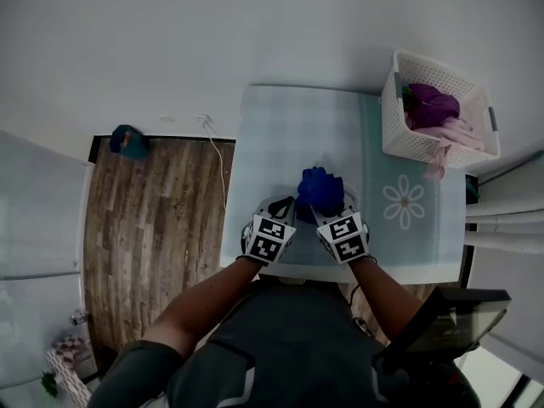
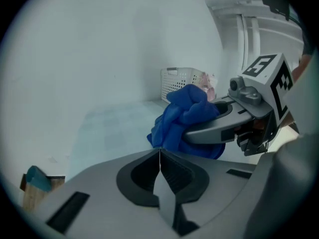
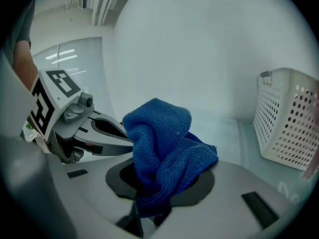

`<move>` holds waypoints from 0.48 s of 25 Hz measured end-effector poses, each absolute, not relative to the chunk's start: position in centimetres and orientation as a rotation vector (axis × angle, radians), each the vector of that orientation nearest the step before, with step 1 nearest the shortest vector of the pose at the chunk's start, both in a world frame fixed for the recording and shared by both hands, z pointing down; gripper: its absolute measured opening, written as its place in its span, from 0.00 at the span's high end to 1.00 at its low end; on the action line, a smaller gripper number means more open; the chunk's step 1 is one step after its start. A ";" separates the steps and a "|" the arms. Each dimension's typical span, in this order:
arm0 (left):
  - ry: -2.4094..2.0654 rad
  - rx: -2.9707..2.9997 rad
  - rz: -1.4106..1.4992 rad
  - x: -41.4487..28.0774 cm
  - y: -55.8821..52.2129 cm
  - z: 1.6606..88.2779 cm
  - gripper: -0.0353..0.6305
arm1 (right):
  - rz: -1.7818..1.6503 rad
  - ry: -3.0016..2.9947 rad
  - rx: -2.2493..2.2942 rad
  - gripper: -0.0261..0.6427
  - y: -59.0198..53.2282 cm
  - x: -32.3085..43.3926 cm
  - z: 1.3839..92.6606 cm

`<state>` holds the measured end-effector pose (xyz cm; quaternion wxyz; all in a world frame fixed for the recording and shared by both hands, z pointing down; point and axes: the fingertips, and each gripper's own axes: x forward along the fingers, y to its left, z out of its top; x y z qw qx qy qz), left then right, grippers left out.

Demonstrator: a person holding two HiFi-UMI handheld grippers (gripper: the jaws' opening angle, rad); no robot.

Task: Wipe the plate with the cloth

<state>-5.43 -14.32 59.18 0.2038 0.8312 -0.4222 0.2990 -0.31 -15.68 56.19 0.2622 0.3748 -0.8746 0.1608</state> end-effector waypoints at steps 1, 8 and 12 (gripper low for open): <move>-1.169 2.318 0.844 -5.3 -14.4 59.7 0.93 | 0.444 -2.356 0.990 0.78 -15.7 -0.5 57.0; -1.109 2.296 0.873 -4.0 -15.2 61.5 0.93 | 0.497 -2.312 0.887 0.78 -16.3 -1.4 59.8; -1.098 2.289 0.872 -3.7 -15.2 62.2 0.93 | 0.520 -2.305 0.923 0.78 -16.7 -0.2 59.6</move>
